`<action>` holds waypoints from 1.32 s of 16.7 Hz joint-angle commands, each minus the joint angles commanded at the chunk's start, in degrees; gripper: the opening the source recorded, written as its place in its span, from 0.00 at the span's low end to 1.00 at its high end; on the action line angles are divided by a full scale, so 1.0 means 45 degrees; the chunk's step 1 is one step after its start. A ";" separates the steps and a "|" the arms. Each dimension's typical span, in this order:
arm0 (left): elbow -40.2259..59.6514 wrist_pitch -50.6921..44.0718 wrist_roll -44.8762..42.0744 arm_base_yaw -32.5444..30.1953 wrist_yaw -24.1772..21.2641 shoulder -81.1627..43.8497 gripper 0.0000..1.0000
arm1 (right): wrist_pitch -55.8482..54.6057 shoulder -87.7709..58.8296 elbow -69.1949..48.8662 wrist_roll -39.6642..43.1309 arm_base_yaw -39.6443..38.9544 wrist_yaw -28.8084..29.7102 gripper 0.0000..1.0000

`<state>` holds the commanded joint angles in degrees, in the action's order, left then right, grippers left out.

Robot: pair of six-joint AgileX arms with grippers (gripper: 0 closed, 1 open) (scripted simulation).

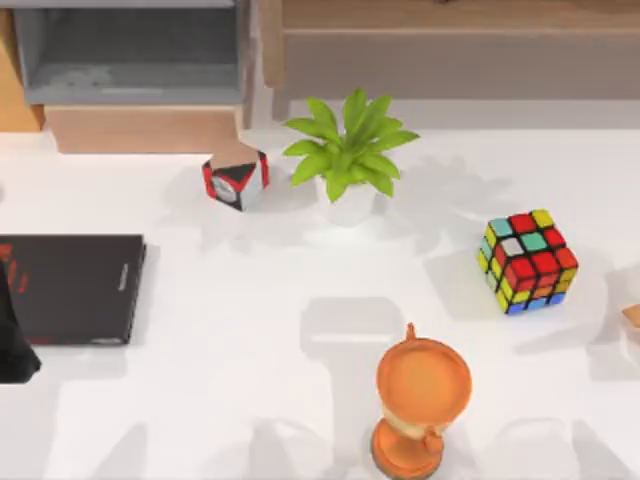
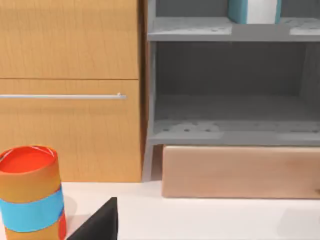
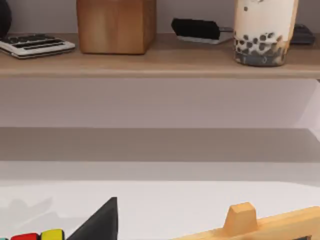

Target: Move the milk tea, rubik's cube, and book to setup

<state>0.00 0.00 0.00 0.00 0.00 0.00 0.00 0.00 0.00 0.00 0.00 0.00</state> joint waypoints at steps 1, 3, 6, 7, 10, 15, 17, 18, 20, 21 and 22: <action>0.0000 0.0000 0.0000 0.0000 0.0000 0.0000 1.00 | 0.0000 0.0000 0.0000 0.0000 0.0000 0.0000 1.00; 0.0000 0.0000 0.0000 0.0000 0.0000 0.0000 1.00 | -0.0089 -0.0133 -0.0101 -0.0001 0.0019 -0.0027 1.00; 0.0000 0.0000 0.0000 0.0000 0.0000 0.0000 1.00 | -0.0848 -0.1341 -0.0967 -0.0011 0.0197 -0.0248 1.00; 0.0000 0.0000 0.0000 0.0000 0.0000 0.0000 1.00 | -0.1235 -0.2014 -0.1410 -0.0015 0.0293 -0.0358 1.00; 0.0000 0.0000 0.0000 0.0000 0.0000 0.0000 1.00 | -0.2671 -0.4835 -0.3054 -0.0030 0.0673 -0.0744 1.00; 0.0000 0.0000 0.0000 0.0000 0.0000 0.0000 1.00 | -0.5497 -1.1338 -0.6305 -0.0051 0.1507 -0.1433 1.00; 0.0000 0.0000 0.0000 0.0000 0.0000 0.0000 1.00 | -0.6617 -1.3960 -0.7600 -0.0057 0.1855 -0.1692 1.00; 0.0000 0.0000 0.0000 0.0000 0.0000 0.0000 1.00 | -0.7153 -1.5188 -0.8220 -0.0060 0.2022 -0.1816 1.00; 0.0000 0.0000 0.0000 0.0000 0.0000 0.0000 1.00 | -0.8156 -1.7419 -0.9384 -0.0067 0.2330 -0.2051 1.00; 0.0000 0.0000 0.0000 0.0000 0.0000 0.0000 1.00 | -0.8619 -1.8417 -0.9921 -0.0070 0.2469 -0.2161 1.00; 0.0000 0.0000 0.0000 0.0000 0.0000 0.0000 1.00 | -0.9049 -1.9344 -1.0420 -0.0073 0.2597 -0.2264 1.00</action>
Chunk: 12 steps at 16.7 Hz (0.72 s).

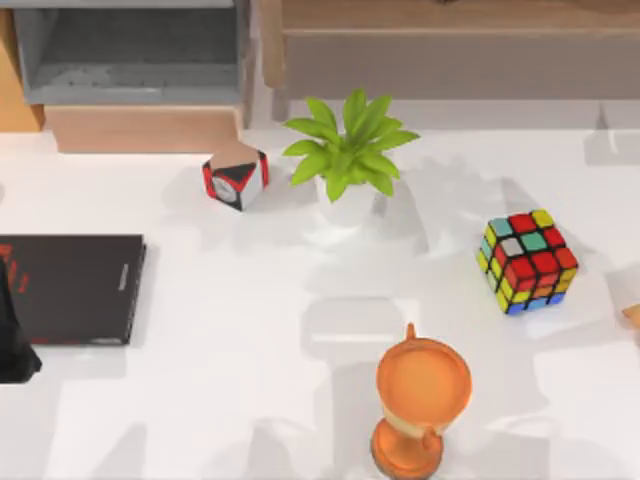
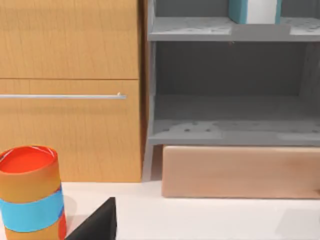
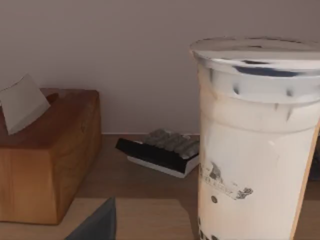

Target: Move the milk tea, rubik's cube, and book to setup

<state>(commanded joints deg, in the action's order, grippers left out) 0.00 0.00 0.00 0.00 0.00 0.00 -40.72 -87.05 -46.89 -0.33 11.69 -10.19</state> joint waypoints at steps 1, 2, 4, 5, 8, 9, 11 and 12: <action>0.0000 0.0000 0.0000 0.0000 0.0000 0.0000 1.00 | -0.0392 -0.0855 -0.0456 -0.0001 0.0119 -0.0093 1.00; 0.0000 0.0000 0.0000 0.0000 0.0000 0.0000 1.00 | -0.0743 -0.1633 -0.0864 -0.0001 0.0226 -0.0176 1.00; 0.0000 0.0000 0.0000 0.0000 0.0000 0.0000 1.00 | -0.1304 -0.2896 -0.1519 0.0001 0.0400 -0.0308 1.00; 0.0000 0.0000 0.0000 0.0000 0.0000 0.0000 1.00 | -0.1508 -0.3341 -0.1757 0.0003 0.0463 -0.0356 1.00; 0.0000 0.0000 0.0000 0.0000 0.0000 0.0000 1.00 | -0.1759 -0.3877 -0.2050 0.0005 0.0541 -0.0414 1.00; 0.0000 0.0000 0.0000 0.0000 0.0000 0.0000 1.00 | -0.1759 -0.3877 -0.2050 0.0005 0.0541 -0.0414 1.00; 0.0000 0.0000 0.0000 0.0000 0.0000 0.0000 1.00 | -0.1759 -0.3877 -0.2050 0.0005 0.0541 -0.0414 1.00; 0.0000 0.0000 0.0000 0.0000 0.0000 0.0000 1.00 | -0.1730 -0.3843 -0.1988 0.0006 0.0474 -0.0398 1.00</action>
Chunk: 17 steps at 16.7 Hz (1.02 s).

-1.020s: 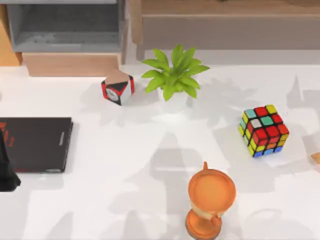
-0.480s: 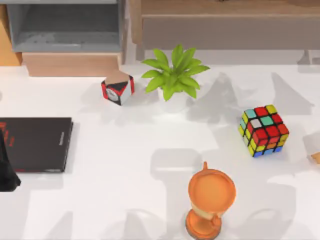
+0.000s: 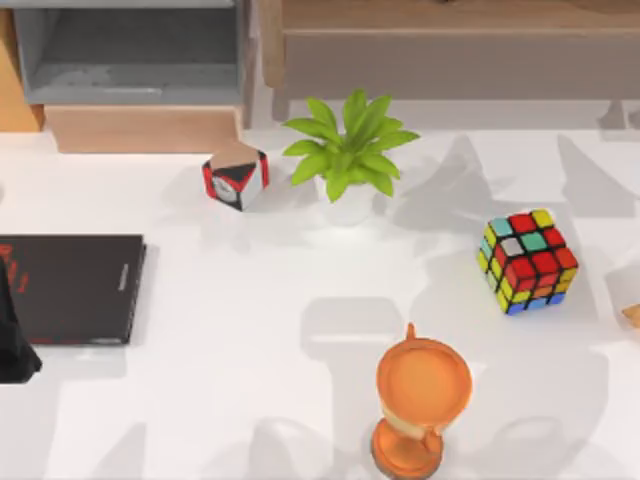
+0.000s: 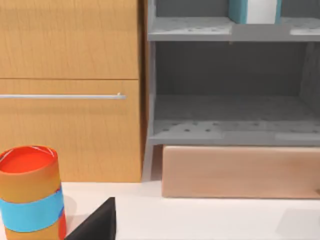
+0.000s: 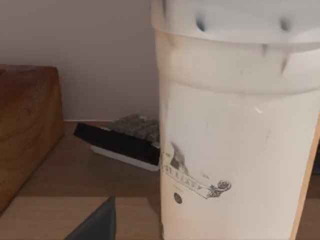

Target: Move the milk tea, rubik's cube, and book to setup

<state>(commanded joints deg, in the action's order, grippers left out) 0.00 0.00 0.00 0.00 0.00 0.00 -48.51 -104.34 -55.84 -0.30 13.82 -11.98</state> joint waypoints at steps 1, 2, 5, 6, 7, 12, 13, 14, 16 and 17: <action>0.0000 0.0000 0.0000 0.0000 0.0000 0.0000 1.00 | 0.0007 -0.0026 -0.0037 0.0000 0.0001 0.0008 1.00; 0.0000 0.0000 0.0000 0.0000 0.0000 0.0000 1.00 | 0.0046 -0.0149 -0.0207 0.0001 -0.0001 0.0036 1.00; 0.0000 0.0000 0.0000 0.0000 0.0000 0.0000 1.00 | 0.0358 -0.0984 -0.1395 0.0006 -0.0082 0.0150 1.00; 0.0000 0.0000 0.0000 0.0000 0.0000 0.0000 1.00 | 0.0508 -0.1348 -0.1910 0.0008 -0.0127 0.0197 1.00; 0.0000 0.0000 0.0000 0.0000 0.0000 0.0000 1.00 | 0.0671 -0.1722 -0.2442 0.0010 -0.0174 0.0250 1.00; 0.0000 0.0000 0.0000 0.0000 0.0000 0.0000 1.00 | 0.1417 -0.3197 -0.4676 0.0020 -0.0388 0.0485 1.00; 0.0000 0.0000 0.0000 0.0000 0.0000 0.0000 1.00 | 0.1471 -0.3298 -0.4817 0.0021 -0.0404 0.0502 1.00; 0.0000 0.0000 0.0000 0.0000 0.0000 0.0000 1.00 | 0.1479 -0.3313 -0.4837 0.0021 -0.0406 0.0505 1.00; 0.0000 0.0000 0.0000 0.0000 0.0000 0.0000 1.00 | 0.1479 -0.3313 -0.4837 0.0021 -0.0406 0.0505 1.00; 0.0000 0.0000 0.0000 0.0000 0.0000 0.0000 1.00 | 0.1479 -0.3313 -0.4837 0.0021 -0.0406 0.0505 1.00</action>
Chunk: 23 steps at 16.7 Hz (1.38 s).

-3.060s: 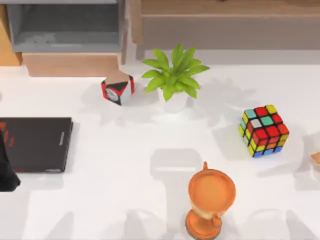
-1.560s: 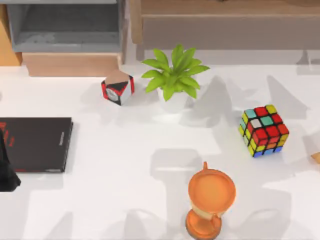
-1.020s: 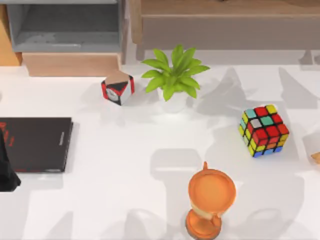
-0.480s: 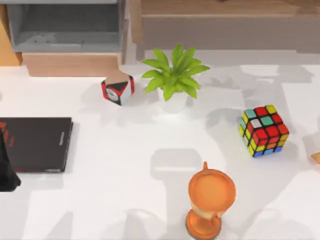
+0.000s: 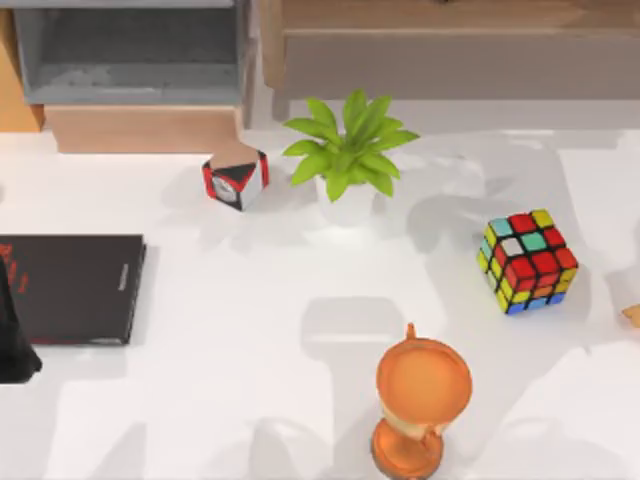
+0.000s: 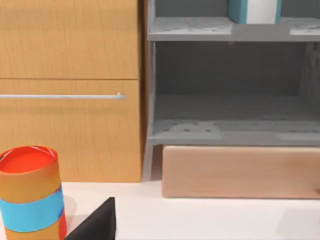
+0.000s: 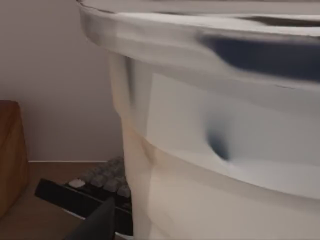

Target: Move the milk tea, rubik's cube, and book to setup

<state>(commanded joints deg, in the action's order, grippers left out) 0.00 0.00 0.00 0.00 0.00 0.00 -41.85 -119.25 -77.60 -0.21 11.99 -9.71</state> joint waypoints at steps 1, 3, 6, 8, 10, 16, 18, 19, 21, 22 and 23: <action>0.0000 0.0000 0.0000 0.0000 0.0000 0.0000 1.00 | 0.0000 0.0000 0.0000 0.0000 0.0000 0.0000 0.92; 0.0000 0.0000 0.0000 0.0000 0.0000 0.0000 1.00 | 0.0000 0.0000 0.0000 0.0000 0.0000 0.0000 0.77; 0.0000 0.0000 0.0000 0.0000 0.0000 0.0000 1.00 | 0.0000 0.0000 0.0000 0.0000 0.0000 0.0000 0.55; 0.0000 0.0000 0.0000 0.0000 0.0000 0.0000 1.00 | 0.0000 0.0000 0.0000 0.0000 0.0000 0.0000 0.40; 0.0000 0.0000 0.0000 0.0000 0.0000 0.0000 1.00 | 0.0000 0.0000 0.0000 0.0000 0.0000 0.0000 0.25; 0.0000 0.0000 0.0000 0.0000 0.0000 0.0000 1.00 | 0.0000 0.0000 0.0000 0.0000 0.0000 0.0000 0.00; 0.0000 0.0000 0.0000 0.0000 0.0000 0.0000 1.00 | 0.0000 0.0000 0.0000 0.0000 0.0000 0.0000 0.00; 0.0000 0.0000 0.0000 0.0000 0.0000 0.0000 1.00 | 0.0000 0.0000 0.0000 0.0000 0.0000 0.0000 0.00; 0.0000 0.0000 0.0000 0.0000 0.0000 0.0000 1.00 | 0.0000 0.0000 0.0000 0.0000 0.0000 0.0000 0.00; 0.0000 0.0000 0.0000 0.0000 0.0000 0.0000 1.00 | 0.0001 0.0028 0.0000 -0.0019 0.0040 -0.0004 0.00; 0.0000 0.0000 0.0000 0.0000 0.0000 0.0000 1.00 | -0.0010 0.0061 0.0036 -0.0023 0.0047 -0.0006 0.00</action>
<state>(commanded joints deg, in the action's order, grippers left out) 0.00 0.00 0.00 0.00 0.00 0.00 -41.90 -118.97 -77.44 -0.31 12.20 -9.73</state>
